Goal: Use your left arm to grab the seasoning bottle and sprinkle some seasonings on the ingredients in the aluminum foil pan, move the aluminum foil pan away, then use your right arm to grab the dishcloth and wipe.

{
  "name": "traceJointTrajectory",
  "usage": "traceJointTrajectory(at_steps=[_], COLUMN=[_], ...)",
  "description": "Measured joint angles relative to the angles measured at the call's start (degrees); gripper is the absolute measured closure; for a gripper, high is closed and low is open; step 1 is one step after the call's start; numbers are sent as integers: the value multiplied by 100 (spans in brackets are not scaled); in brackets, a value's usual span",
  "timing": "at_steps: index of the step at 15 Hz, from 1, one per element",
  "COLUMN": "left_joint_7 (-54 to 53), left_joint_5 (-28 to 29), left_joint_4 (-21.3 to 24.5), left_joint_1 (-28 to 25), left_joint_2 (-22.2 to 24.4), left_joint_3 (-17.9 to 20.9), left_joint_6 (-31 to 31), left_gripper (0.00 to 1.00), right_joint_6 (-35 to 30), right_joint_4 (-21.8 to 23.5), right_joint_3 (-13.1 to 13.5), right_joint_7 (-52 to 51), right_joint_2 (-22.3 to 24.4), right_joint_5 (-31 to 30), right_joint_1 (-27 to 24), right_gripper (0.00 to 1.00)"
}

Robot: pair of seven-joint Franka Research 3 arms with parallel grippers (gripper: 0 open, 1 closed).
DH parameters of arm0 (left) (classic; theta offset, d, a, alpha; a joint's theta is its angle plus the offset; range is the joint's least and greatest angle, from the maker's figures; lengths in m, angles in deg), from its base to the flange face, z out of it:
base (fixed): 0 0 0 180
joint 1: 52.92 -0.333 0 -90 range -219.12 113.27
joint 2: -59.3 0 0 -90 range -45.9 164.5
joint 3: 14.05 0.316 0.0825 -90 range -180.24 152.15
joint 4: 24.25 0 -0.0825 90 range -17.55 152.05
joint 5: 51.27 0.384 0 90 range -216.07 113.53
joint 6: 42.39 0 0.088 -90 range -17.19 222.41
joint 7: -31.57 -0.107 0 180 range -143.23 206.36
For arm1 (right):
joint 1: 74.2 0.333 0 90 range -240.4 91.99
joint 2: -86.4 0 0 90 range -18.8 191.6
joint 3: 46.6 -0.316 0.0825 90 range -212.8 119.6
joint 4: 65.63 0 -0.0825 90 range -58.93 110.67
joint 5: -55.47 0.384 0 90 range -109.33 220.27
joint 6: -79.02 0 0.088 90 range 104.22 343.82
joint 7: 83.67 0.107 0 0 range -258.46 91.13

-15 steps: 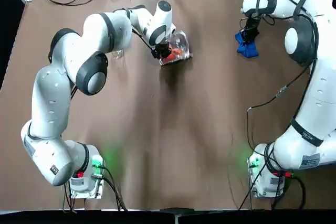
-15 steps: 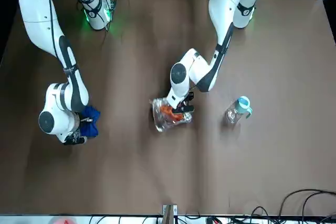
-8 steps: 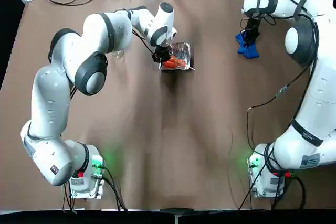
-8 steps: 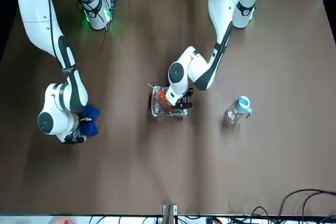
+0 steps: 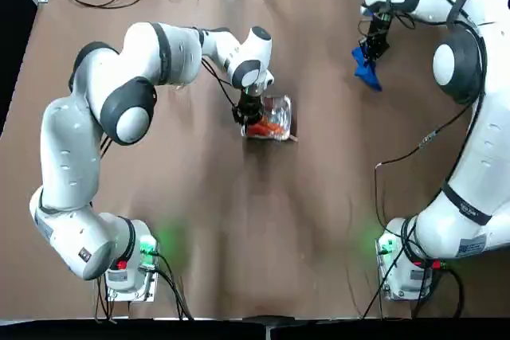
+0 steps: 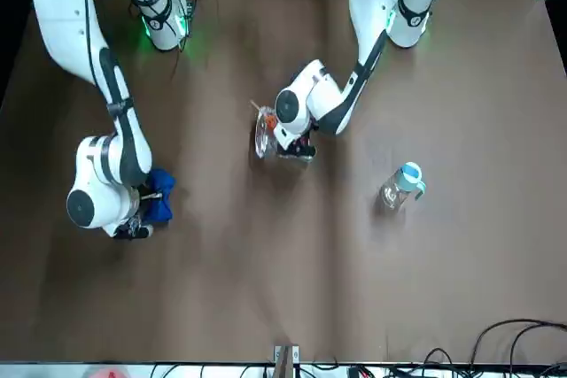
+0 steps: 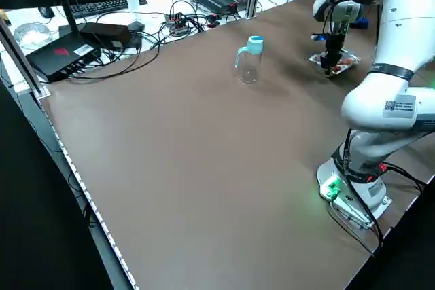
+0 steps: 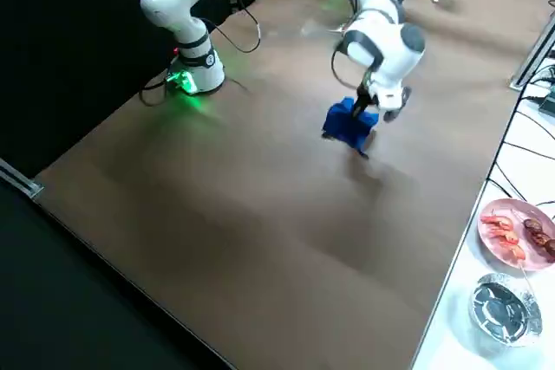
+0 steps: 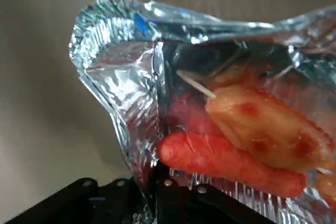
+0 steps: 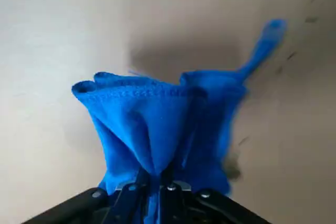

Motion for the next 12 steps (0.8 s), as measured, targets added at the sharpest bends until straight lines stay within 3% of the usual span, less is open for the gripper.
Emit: traceJointTrajectory(at_steps=[4, 10, 12], left_joint_7=[-59, 226, 355], left_joint_5=[0, 0, 0], left_joint_4=[531, 883, 915], left_joint_1=[-455, -479, -483], left_joint_2=[111, 204, 203], left_joint_3=[-745, -1057, -1064], left_joint_6=[-15, -17, -15], left_gripper=[94, 94, 80], right_joint_6=[-560, -473, -429], right_joint_4=[-40, -82, -176], right_joint_3=[-31, -59, -62], right_joint_7=[1306, 3146, 3503], right_joint_2=[668, 818, 818], right_joint_5=[422, 825, 1051], right_joint_1=[666, 1767, 1980], right_gripper=[89, 89, 89])
